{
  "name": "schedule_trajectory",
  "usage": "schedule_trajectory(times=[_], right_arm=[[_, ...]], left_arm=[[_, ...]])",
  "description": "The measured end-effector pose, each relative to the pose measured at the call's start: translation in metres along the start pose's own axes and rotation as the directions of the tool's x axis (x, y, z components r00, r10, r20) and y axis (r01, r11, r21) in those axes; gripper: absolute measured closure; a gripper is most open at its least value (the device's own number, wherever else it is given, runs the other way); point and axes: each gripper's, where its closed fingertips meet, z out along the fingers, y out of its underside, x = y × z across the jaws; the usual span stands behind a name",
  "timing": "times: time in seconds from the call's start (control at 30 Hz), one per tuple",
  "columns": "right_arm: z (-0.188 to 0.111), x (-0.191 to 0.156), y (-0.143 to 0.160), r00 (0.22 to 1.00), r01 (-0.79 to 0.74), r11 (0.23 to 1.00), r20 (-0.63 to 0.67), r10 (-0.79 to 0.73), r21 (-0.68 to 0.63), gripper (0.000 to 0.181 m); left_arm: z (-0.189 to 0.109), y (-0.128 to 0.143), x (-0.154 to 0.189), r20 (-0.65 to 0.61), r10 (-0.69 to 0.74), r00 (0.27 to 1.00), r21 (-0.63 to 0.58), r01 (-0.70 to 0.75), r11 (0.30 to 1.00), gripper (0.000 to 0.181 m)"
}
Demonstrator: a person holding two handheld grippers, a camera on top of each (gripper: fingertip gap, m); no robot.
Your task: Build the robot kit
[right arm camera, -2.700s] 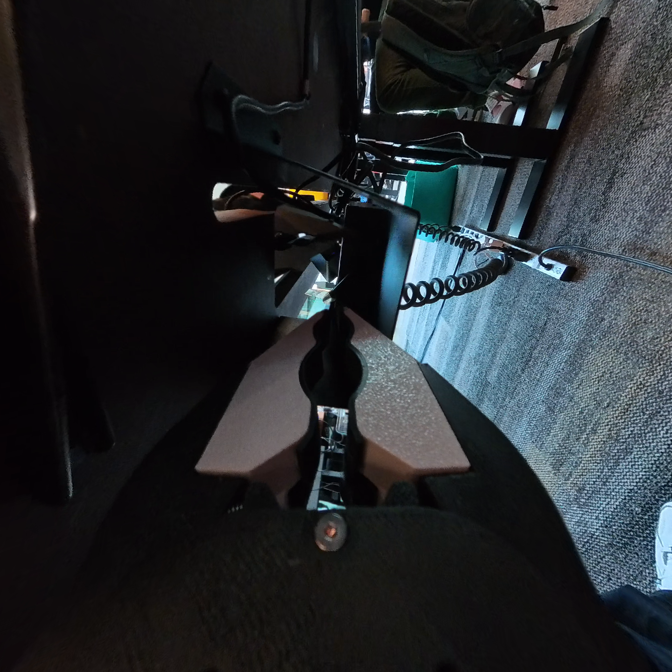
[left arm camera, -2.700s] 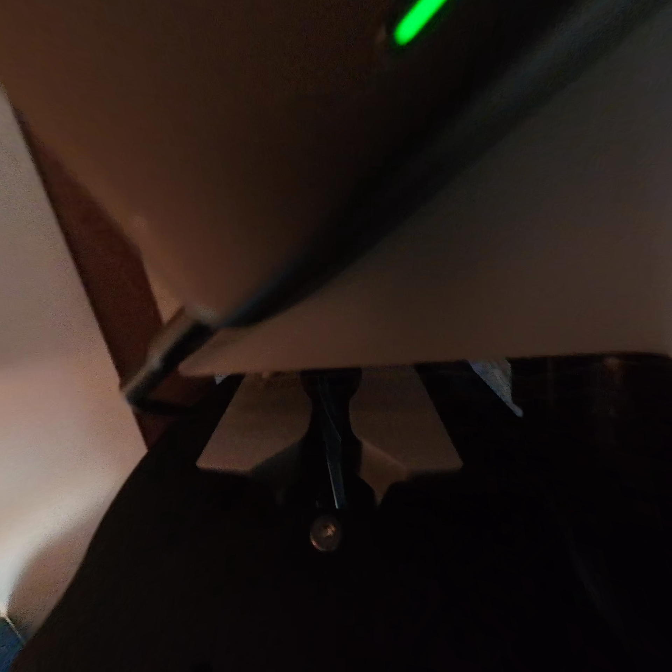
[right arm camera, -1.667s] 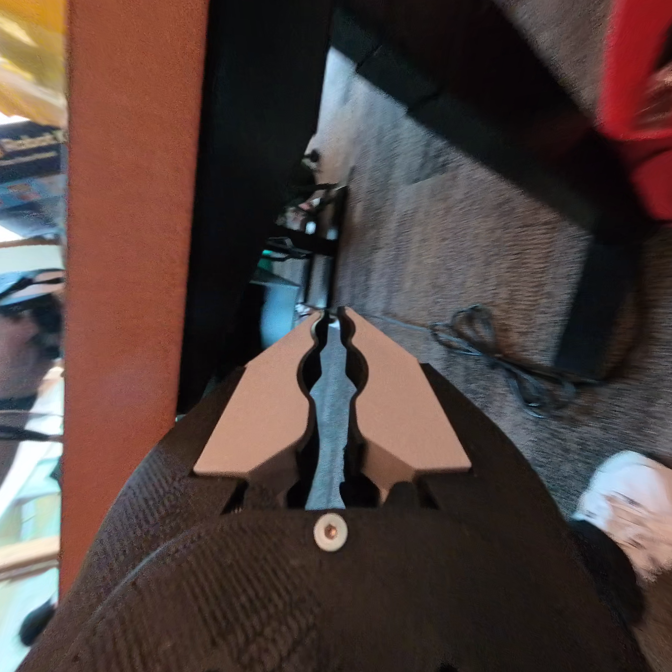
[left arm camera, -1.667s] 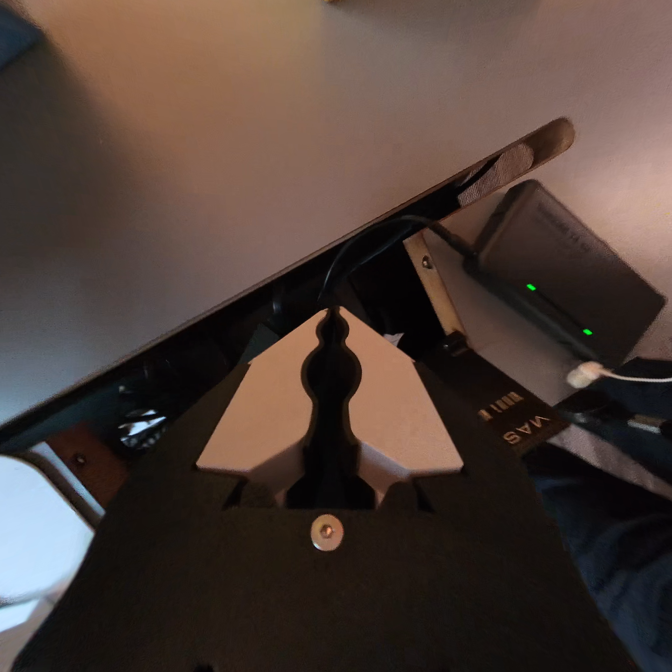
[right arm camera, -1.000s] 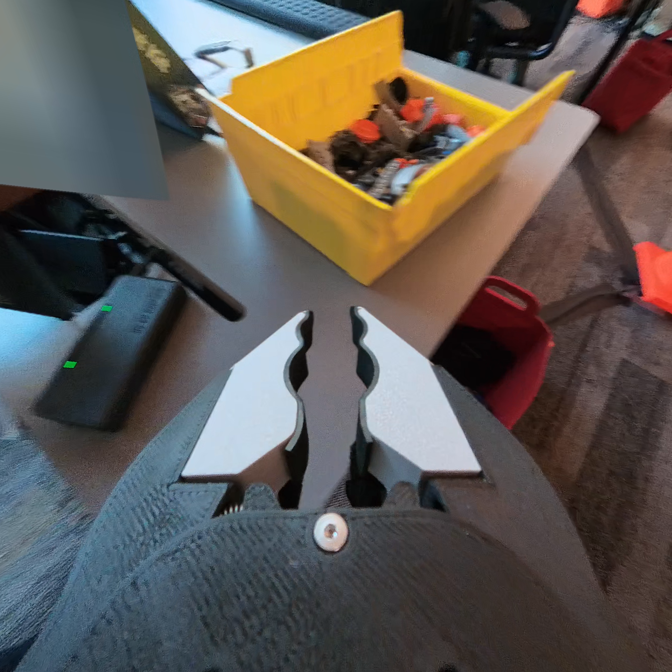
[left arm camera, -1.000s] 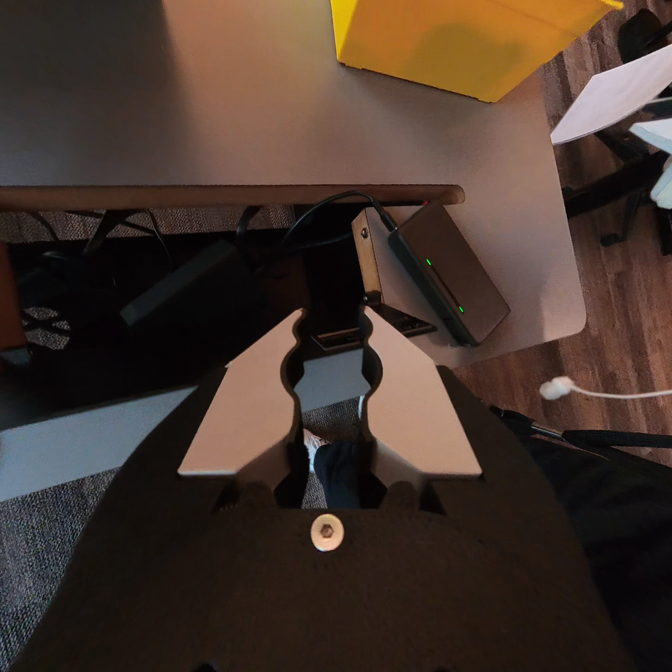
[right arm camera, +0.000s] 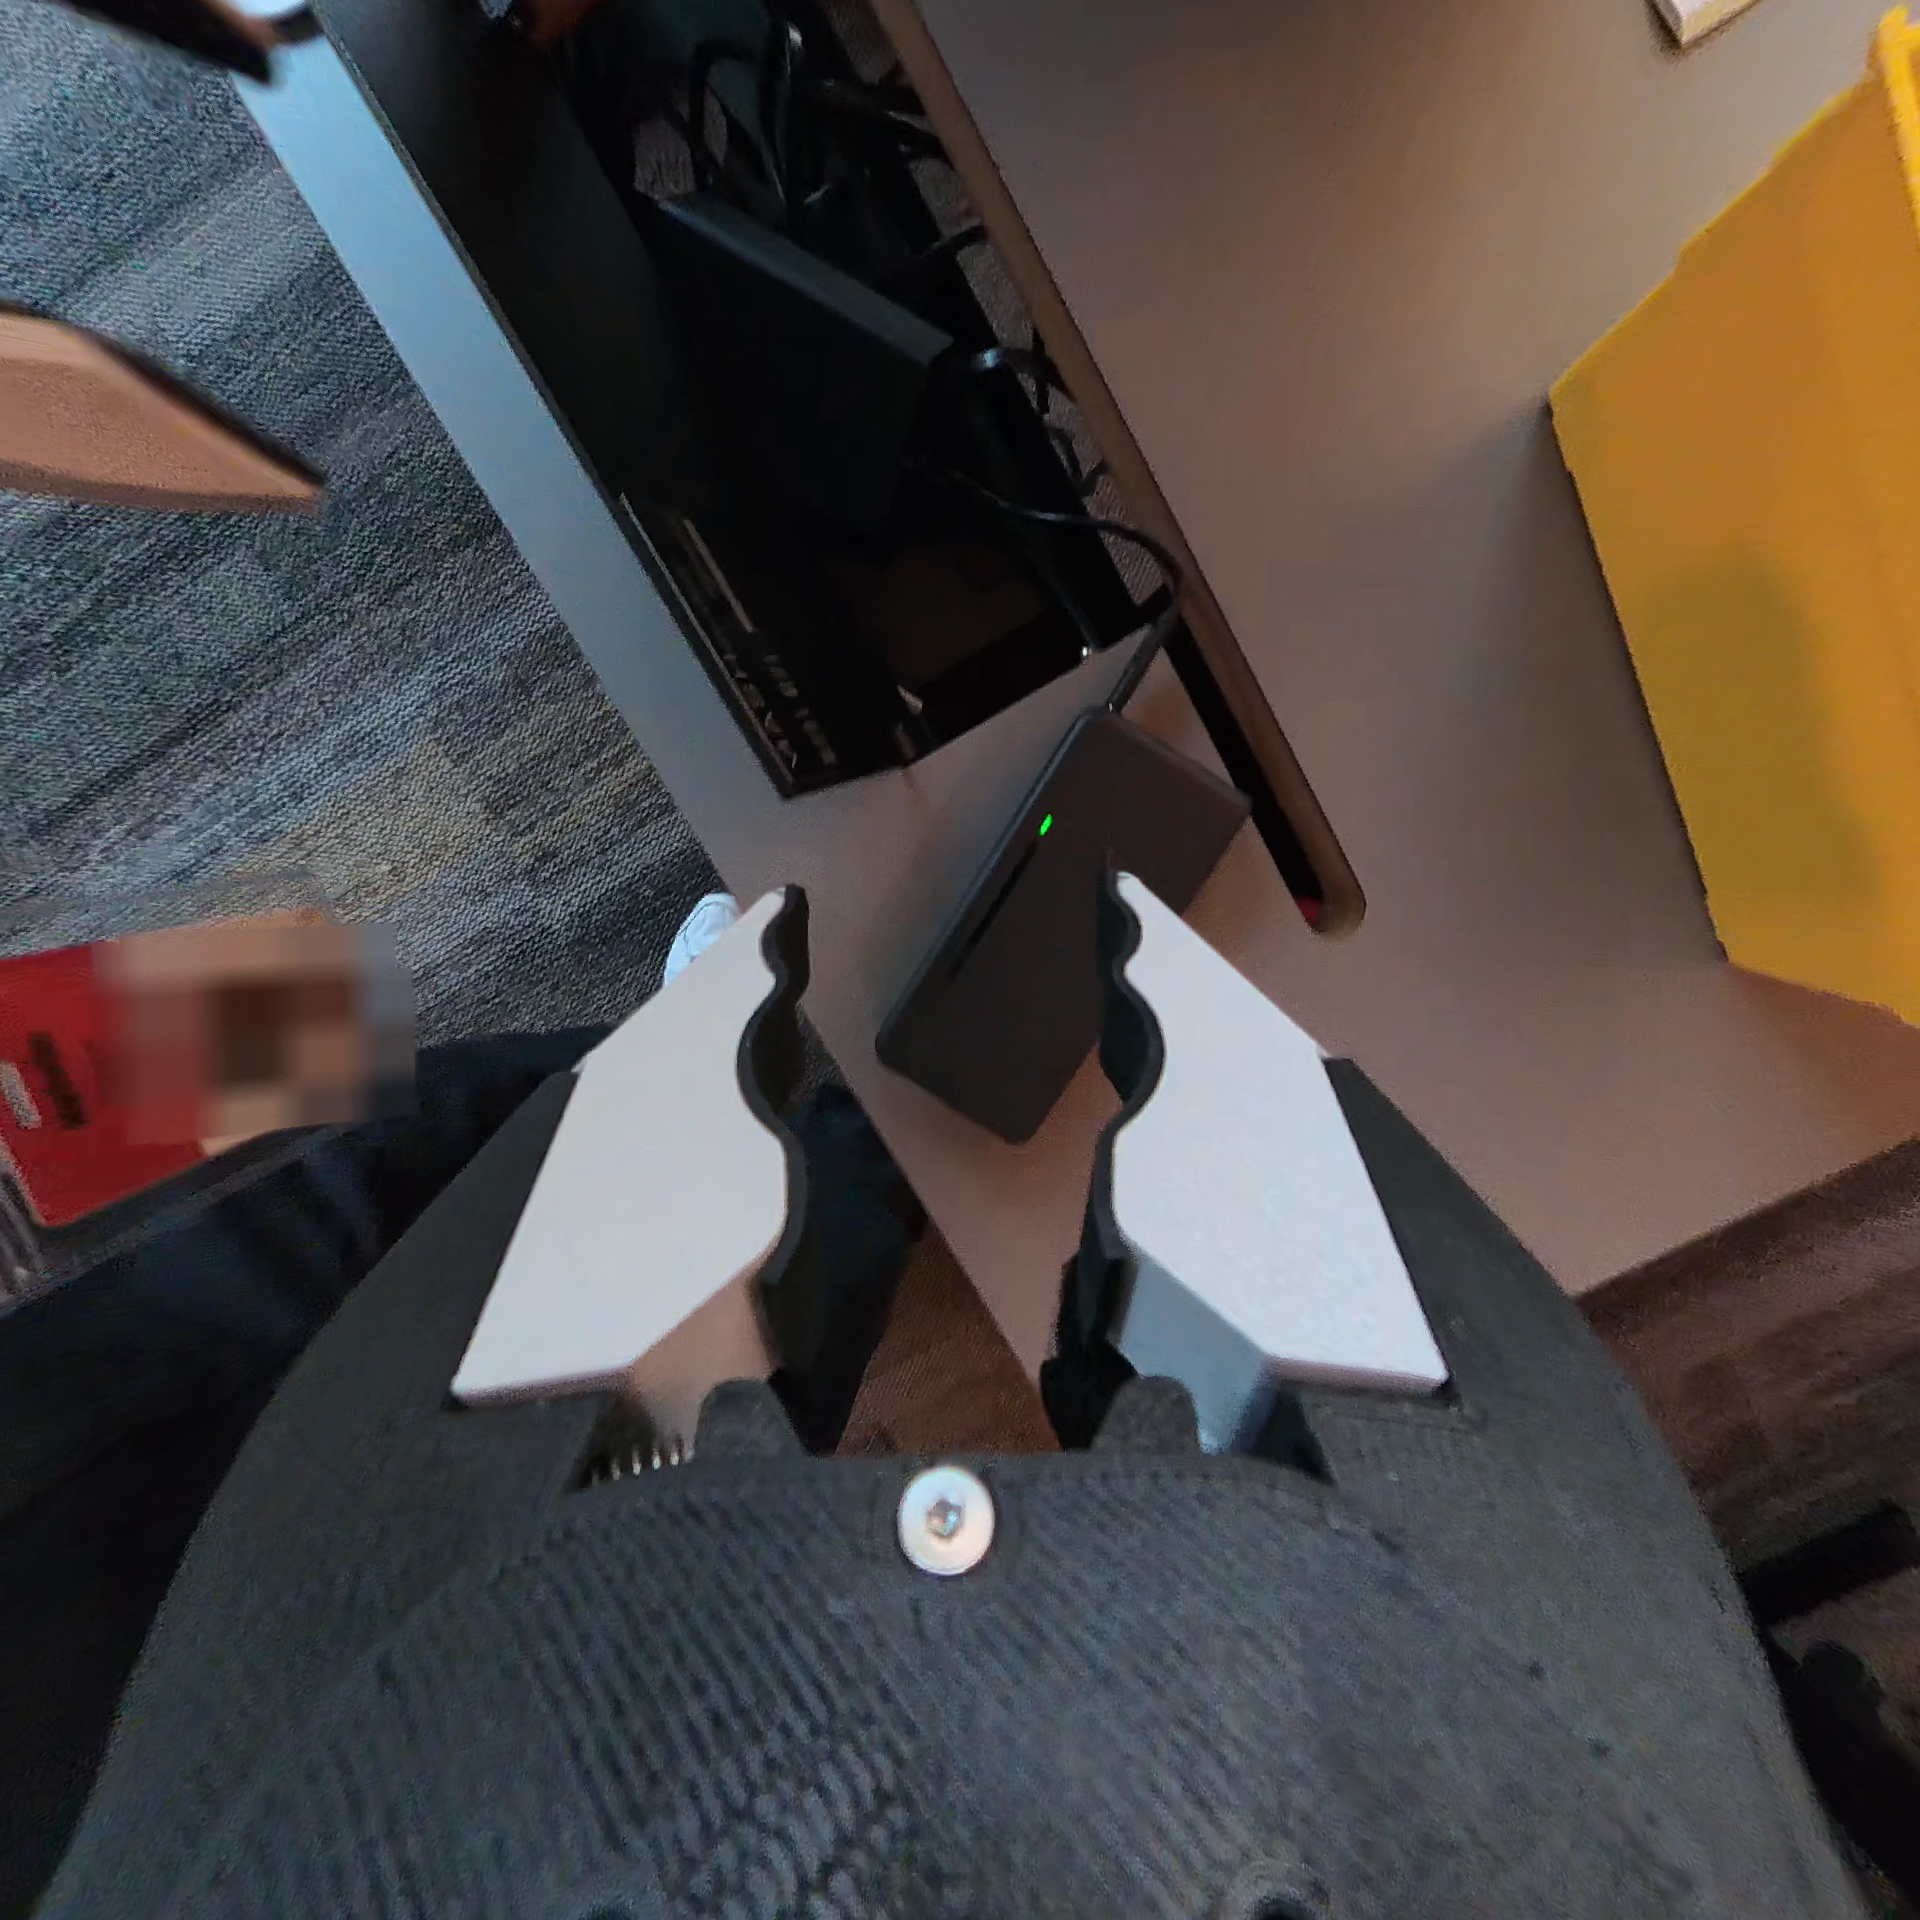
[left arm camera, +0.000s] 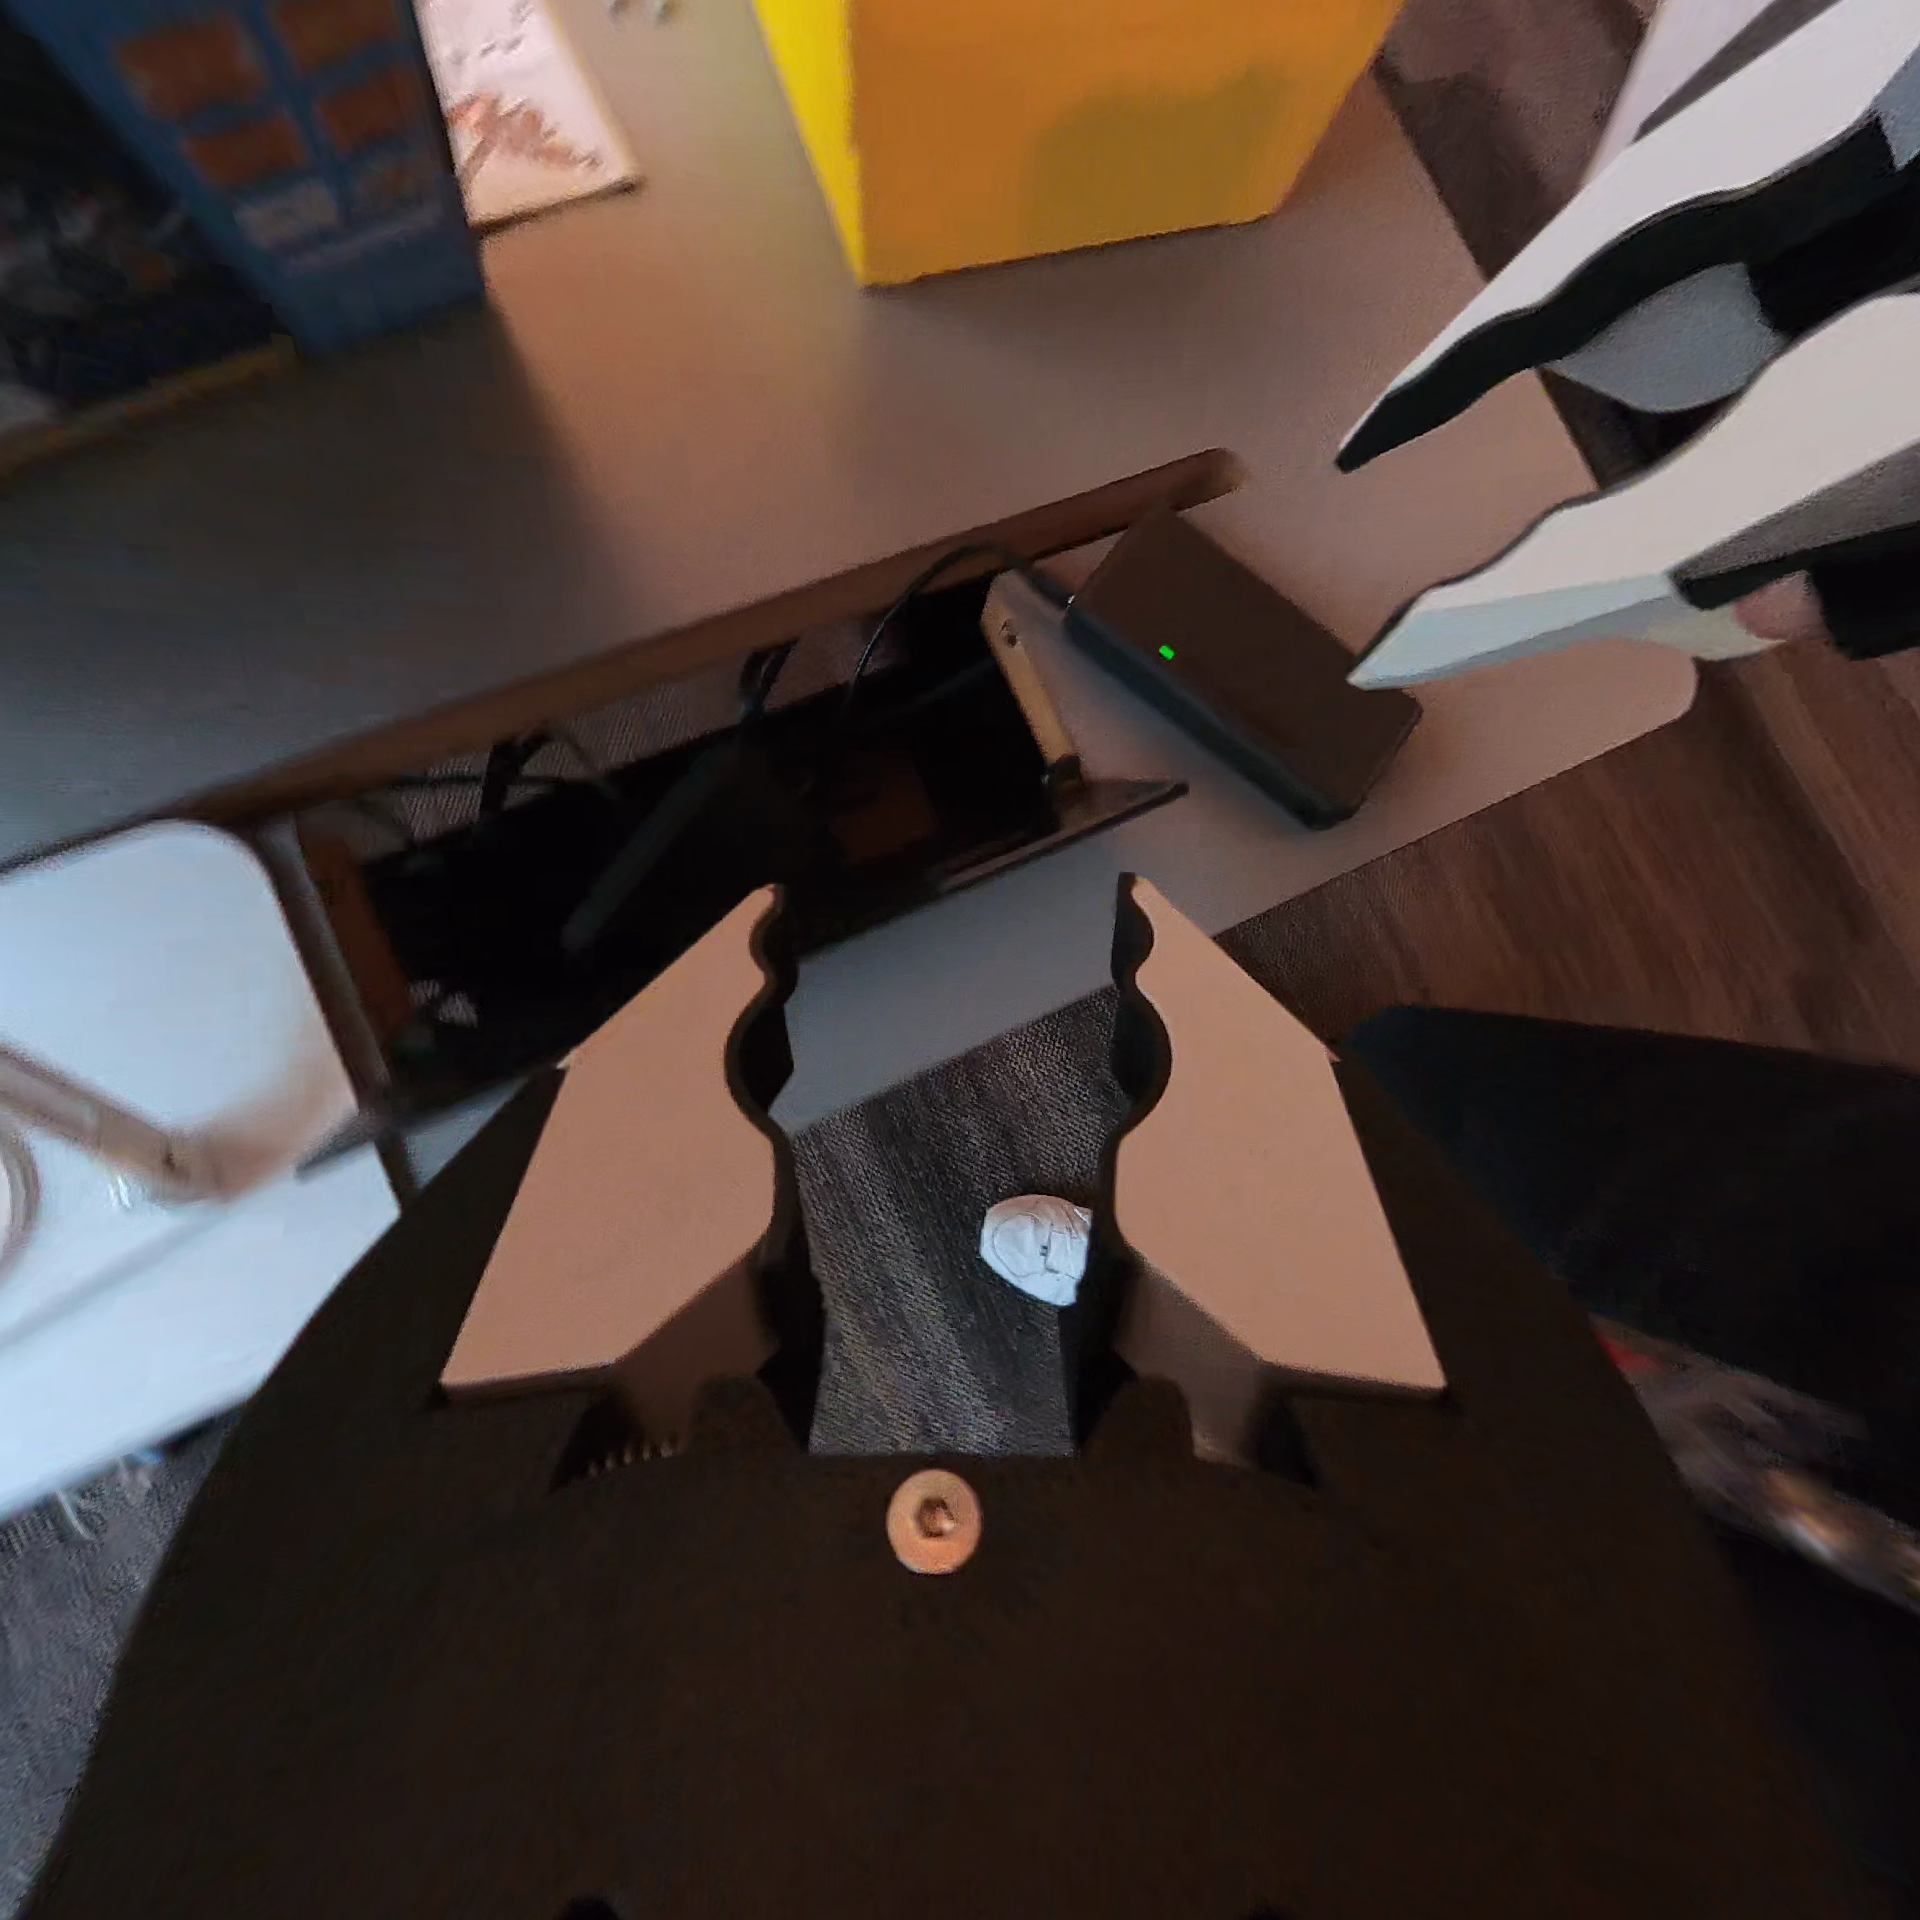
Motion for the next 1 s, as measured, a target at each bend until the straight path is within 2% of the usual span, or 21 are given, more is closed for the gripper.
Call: schedule_trajectory(times=[0.17,0.3,0.5,0.6,0.77,0.87,1.0], right_arm=[[-0.044,0.003,0.02,0.998,-0.064,0.996,0.005,0.065,-0.059,0.122],[-0.072,0.002,0.031,0.995,-0.1,0.994,0.006,0.1,-0.049,0.121],[-0.09,0.006,0.042,0.989,-0.147,0.989,-0.018,0.146,-0.022,0.121],[-0.091,0.009,0.049,0.986,-0.162,0.985,-0.051,0.159,-0.053,0.122],[-0.078,-0.003,0.045,0.961,-0.263,0.962,-0.115,0.253,-0.079,0.122],[-0.063,-0.026,0.038,0.936,-0.345,0.932,-0.112,0.334,-0.107,0.121],[-0.043,-0.054,0.028,0.916,-0.399,0.908,-0.097,0.389,-0.127,0.121]], left_arm=[[0.027,-0.037,0.006,-0.036,0.175,0.984,-0.042,-0.177,0.983,0.116],[0.031,-0.06,0.017,-0.01,0.262,0.965,-0.054,-0.262,0.964,0.117],[0.044,-0.072,0.025,-0.028,0.288,0.957,-0.086,-0.289,0.953,0.113],[0.052,-0.068,0.024,-0.065,0.302,0.951,-0.078,-0.306,0.949,0.114],[0.064,-0.045,0.018,-0.185,0.339,0.922,-0.097,-0.361,0.928,0.114],[0.066,-0.029,0.009,-0.258,0.339,0.905,-0.122,-0.379,0.917,0.114],[0.067,-0.017,0.005,-0.362,0.239,0.901,-0.158,-0.312,0.937,0.115]])
